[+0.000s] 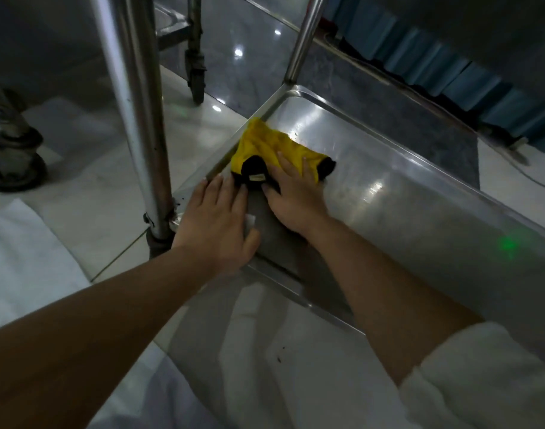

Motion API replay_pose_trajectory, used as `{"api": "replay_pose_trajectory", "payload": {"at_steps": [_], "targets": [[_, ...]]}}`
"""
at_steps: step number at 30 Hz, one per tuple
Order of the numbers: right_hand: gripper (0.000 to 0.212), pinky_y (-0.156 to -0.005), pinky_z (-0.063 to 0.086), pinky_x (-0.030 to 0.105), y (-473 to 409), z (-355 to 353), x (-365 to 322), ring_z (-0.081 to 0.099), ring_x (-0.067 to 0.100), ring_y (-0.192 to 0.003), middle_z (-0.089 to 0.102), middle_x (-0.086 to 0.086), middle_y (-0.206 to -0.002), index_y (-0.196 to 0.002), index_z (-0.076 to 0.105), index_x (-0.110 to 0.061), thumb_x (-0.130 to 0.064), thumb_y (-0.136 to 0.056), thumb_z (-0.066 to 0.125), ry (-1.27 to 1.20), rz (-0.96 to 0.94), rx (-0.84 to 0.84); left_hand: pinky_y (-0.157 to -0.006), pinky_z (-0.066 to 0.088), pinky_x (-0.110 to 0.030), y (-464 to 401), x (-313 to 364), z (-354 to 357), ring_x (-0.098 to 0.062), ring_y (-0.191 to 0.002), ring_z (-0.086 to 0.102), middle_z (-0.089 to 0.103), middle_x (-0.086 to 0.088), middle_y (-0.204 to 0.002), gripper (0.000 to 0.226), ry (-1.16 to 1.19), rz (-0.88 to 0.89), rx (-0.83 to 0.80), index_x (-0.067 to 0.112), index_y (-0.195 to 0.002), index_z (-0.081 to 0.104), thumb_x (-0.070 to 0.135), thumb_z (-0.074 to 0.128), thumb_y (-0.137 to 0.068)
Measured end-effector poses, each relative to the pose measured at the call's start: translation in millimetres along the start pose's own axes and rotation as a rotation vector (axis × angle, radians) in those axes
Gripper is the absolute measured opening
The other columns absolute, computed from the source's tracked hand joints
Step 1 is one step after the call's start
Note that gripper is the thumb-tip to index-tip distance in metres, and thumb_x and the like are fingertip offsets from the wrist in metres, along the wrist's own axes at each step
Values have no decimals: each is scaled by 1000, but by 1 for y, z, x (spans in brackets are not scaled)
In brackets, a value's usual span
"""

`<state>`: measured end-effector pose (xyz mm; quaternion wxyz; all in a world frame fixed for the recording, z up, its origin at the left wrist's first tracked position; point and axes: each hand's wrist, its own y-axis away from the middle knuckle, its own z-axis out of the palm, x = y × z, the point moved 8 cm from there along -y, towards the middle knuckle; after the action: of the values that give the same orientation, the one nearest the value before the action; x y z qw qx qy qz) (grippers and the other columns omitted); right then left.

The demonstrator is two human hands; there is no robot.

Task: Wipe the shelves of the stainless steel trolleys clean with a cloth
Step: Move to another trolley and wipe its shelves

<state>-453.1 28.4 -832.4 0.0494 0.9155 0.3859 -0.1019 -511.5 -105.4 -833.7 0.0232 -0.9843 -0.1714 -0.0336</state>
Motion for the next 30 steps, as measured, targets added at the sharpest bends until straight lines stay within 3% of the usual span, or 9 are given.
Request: {"api": "replay_pose_trajectory", "payload": {"at_steps": [2, 4, 9, 11, 14, 16, 20, 24, 30], "targets": [[53, -115, 11, 55, -10, -6, 8, 9, 32, -146, 19, -7, -158, -146, 28, -38, -41, -95, 43, 32, -124, 9, -120, 3, -45, 1, 0, 1, -31, -147, 8, 12, -18, -159, 83, 0, -1, -3, 11, -153, 10, 60, 7, -86], [54, -116, 14, 49, -30, -16, 36, 16, 29, -145, 21, -2, -158, -147, 29, -31, -36, -96, 44, 72, -104, 52, -120, 2, -45, 3, 0, 4, -31, -147, 5, 10, -18, -159, 82, -1, 2, -7, 11, -153, 9, 60, 9, -87], [54, -113, 6, 62, -58, -18, 87, 3, 33, -146, 11, -2, -160, -148, 20, -35, -42, -97, 32, -49, 412, -17, -120, 0, -43, 5, 6, 6, -30, -147, 5, 10, -16, -160, 82, 17, -6, 10, 13, -153, 11, 60, 8, -86], [54, -111, 9, 64, -48, -16, 67, 3, 36, -145, 13, -5, -159, -148, 20, -37, -44, -96, 34, -41, 331, -21, -119, 0, -42, 4, 7, 5, -29, -147, 5, 11, -15, -160, 82, 15, -4, 10, 13, -153, 11, 61, 10, -86], [57, -115, 11, 57, -13, -12, 27, 5, 34, -146, 16, -6, -159, -148, 21, -37, -40, -96, 43, -20, 8, -35, -119, 3, -41, 3, 6, 0, -28, -147, 11, 17, -15, -159, 84, 17, -8, 20, 10, -151, 18, 61, 15, -84], [54, -116, 11, 53, 22, -13, 20, 4, 30, -146, 18, -10, -158, -146, 28, -39, -37, -95, 47, -20, -95, -27, -119, 7, -40, 4, 6, -4, -29, -145, 18, 25, -16, -156, 87, 49, -18, 32, 7, -148, 28, 61, 15, -81], [52, -116, 11, 51, 94, -18, 53, 2, 24, -147, 17, -11, -157, -144, 34, -36, -30, -95, 50, -59, -116, -35, -118, 12, -41, 8, 7, -9, -31, -142, 24, 30, -19, -152, 82, 67, -1, 40, 4, -142, 35, 57, 17, -82], [53, -115, 16, 52, 177, -40, 105, 11, 21, -147, 24, -3, -156, -146, 34, -25, -24, -95, 49, -57, -105, 94, -116, 16, -41, 12, 8, -15, -31, -140, 27, 33, -18, -151, 71, 38, -31, 27, 6, -142, 36, 47, 19, -87], [58, -115, 15, 50, 278, -66, 193, 7, 17, -148, 14, -13, -158, -148, 26, -32, -23, -94, 44, -35, 280, 279, -109, 30, -47, 13, 32, -14, -36, -133, 33, 36, -20, -145, 53, -57, -98, -107, 7, -142, 33, 38, 29, -100]]}}
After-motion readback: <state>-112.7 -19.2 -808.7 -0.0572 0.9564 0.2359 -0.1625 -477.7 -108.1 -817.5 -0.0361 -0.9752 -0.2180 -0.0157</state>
